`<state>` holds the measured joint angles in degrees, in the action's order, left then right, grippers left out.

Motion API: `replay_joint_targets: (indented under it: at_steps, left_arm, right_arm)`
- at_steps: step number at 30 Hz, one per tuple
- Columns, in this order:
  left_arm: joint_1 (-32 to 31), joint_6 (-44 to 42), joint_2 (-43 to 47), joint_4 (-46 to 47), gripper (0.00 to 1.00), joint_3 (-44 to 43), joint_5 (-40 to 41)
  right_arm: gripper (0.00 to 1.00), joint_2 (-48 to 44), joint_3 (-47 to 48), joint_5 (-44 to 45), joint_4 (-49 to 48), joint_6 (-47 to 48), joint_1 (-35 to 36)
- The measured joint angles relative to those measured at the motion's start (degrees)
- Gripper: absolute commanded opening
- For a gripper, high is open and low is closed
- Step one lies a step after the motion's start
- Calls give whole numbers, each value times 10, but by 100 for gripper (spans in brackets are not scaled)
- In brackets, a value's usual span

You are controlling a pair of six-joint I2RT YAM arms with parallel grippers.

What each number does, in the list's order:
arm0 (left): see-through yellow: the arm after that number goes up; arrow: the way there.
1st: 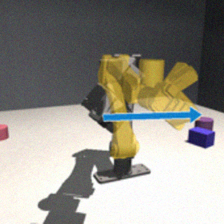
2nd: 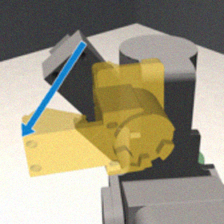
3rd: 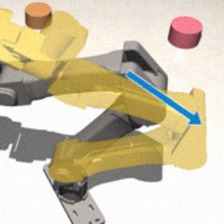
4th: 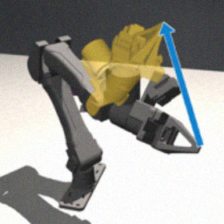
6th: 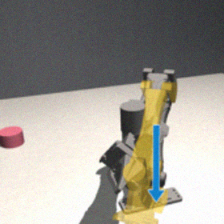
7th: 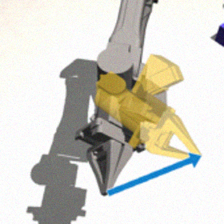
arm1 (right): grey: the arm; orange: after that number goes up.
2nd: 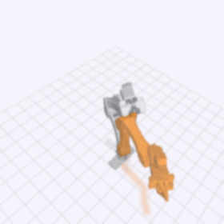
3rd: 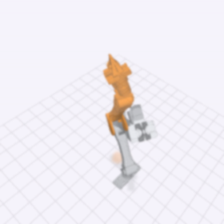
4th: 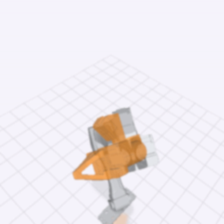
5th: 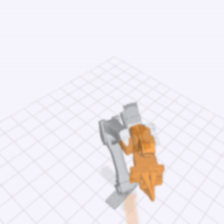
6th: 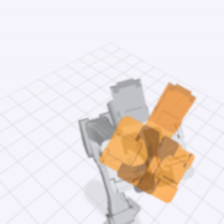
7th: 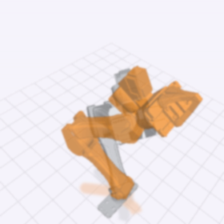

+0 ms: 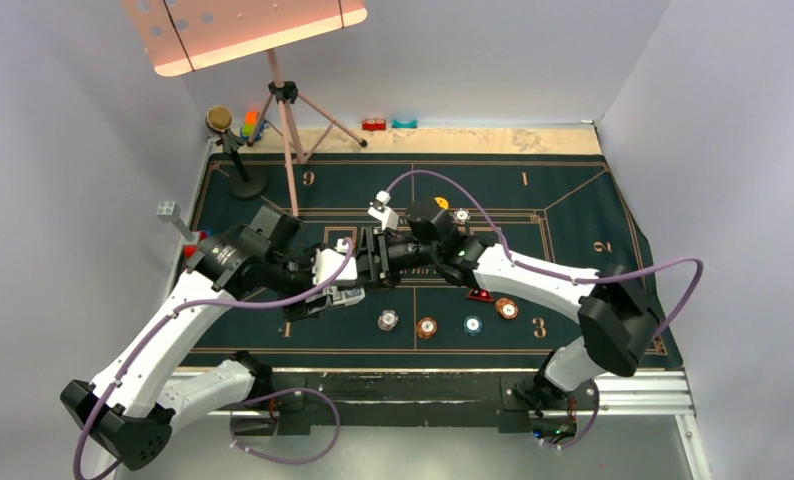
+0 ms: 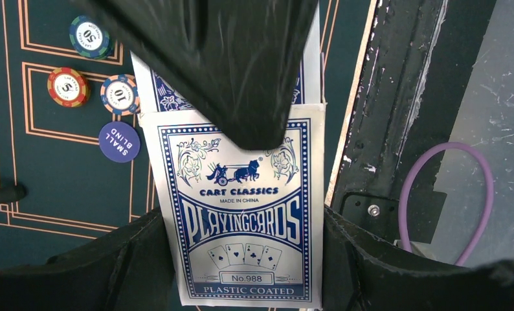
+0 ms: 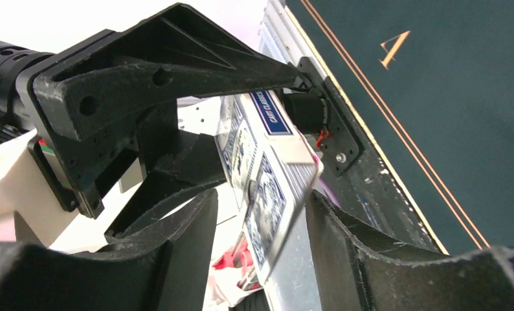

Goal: Distribute texas hold em gaming equipment

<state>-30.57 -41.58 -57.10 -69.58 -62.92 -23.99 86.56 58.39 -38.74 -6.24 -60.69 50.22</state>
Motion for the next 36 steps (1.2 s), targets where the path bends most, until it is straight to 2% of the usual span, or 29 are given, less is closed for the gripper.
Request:
replay_joint_targets:
  at_steps: [2,7,9,11,14,15,17,22,29,36]
  left_arm:
    - [0,0,-1,0,0,0,0]
    - [0,4,-2,-4,0,-1,7]
    - [0,4,-2,-6,4,-3,9]
    - [0,5,-2,-10,18,-3,15]
    - [0,5,-2,-12,55,-3,21]
    - [1,5,-2,-12,64,-4,22]
    - [1,5,-2,-13,71,-6,23]
    - [1,5,-2,-17,72,-10,24]
    - [0,11,1,-10,79,-11,18]
    - [0,10,0,-12,73,-14,0]
  right_arm:
    - [51,14,0,-4,-31,-20,8]
    - [34,46,0,-9,-80,-57,19]
    - [29,56,0,-9,-90,-69,21]
    - [24,59,0,-10,-97,-78,22]
    - [21,59,0,-9,-109,-92,22]
    - [20,59,0,-9,-111,-96,22]
    - [18,59,-1,-9,-114,-99,22]
    - [17,59,-2,-10,-120,-103,22]
    - [17,59,-2,-11,-126,-98,25]
    - [16,59,-2,-13,-126,-87,28]
